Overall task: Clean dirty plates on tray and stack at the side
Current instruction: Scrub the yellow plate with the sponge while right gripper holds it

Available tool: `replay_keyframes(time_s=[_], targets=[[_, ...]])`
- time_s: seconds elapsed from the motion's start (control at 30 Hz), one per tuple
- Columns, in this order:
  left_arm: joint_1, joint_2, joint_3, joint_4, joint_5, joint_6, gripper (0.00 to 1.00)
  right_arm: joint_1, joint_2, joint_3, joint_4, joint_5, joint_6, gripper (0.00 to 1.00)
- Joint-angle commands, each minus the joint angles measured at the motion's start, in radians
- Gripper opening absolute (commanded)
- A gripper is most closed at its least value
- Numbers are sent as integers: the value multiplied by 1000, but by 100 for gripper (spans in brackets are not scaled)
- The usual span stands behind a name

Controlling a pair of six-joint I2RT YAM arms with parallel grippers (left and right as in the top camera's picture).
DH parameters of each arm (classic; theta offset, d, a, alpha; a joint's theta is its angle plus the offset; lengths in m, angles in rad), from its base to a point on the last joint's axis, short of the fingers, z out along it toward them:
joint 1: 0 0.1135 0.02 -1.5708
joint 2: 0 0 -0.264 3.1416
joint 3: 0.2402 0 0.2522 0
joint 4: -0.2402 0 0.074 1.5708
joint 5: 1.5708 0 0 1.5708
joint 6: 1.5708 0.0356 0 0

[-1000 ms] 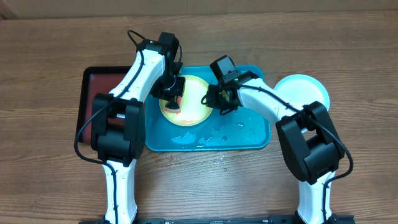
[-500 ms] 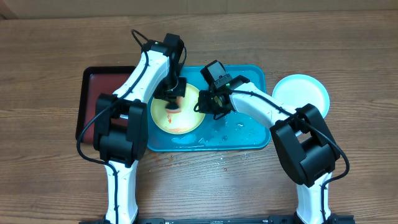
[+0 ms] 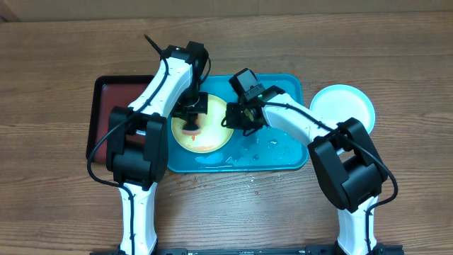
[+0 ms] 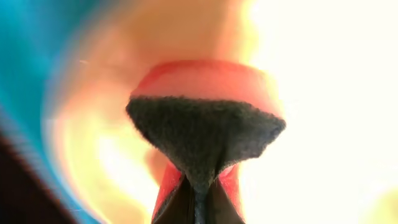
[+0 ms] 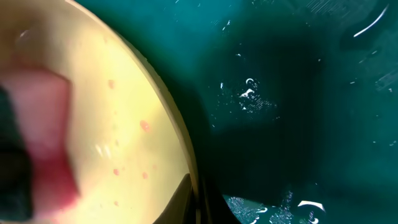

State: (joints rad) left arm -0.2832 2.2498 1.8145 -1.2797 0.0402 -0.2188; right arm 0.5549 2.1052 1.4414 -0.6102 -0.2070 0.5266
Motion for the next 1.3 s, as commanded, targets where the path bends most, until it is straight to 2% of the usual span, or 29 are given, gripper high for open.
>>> replay_keyframes(time_s=[0.0, 0.2, 0.33, 0.4, 0.47, 0.53, 0.63, 0.73, 0.87, 0.97, 1.1, 1.27], targets=[[-35, 3, -8, -22, 185, 175, 4, -42, 18, -10, 14, -75, -4, 4], [-73, 3, -11, -10, 151, 175, 4, -95, 18, -10, 14, -132, -34, 4], [-84, 3, -11, -5, 145, 229, 4, -100, 18, -16, 11, -132, -34, 4], [-84, 3, -11, 9, 76, 210, 4, -100, 18, -18, 11, -131, -35, 4], [-82, 3, -11, 28, -101, 86, 4, -99, 18, -20, 14, -131, -38, 4], [-82, 3, -11, 32, -379, -135, 4, -99, 18, -21, 14, -127, -38, 4], [-83, 3, -11, 49, -554, -277, 4, -99, 18, -22, 14, -124, -38, 4], [-83, 3, -11, 101, -581, -306, 4, -99, 18, -22, 14, -123, -38, 4], [-85, 3, -11, 176, -520, -304, 4, -98, 18, -22, 9, -108, -38, 4], [-85, 3, -11, 212, -364, -230, 4, -97, 18, -22, 3, -101, -43, 4], [-85, 3, -11, 235, -13, 20, 4, -96, 18, -22, 3, -101, -45, 4], [-85, 3, -11, 200, 343, 322, 4, -96, 18, -22, 3, -101, -45, 4]])
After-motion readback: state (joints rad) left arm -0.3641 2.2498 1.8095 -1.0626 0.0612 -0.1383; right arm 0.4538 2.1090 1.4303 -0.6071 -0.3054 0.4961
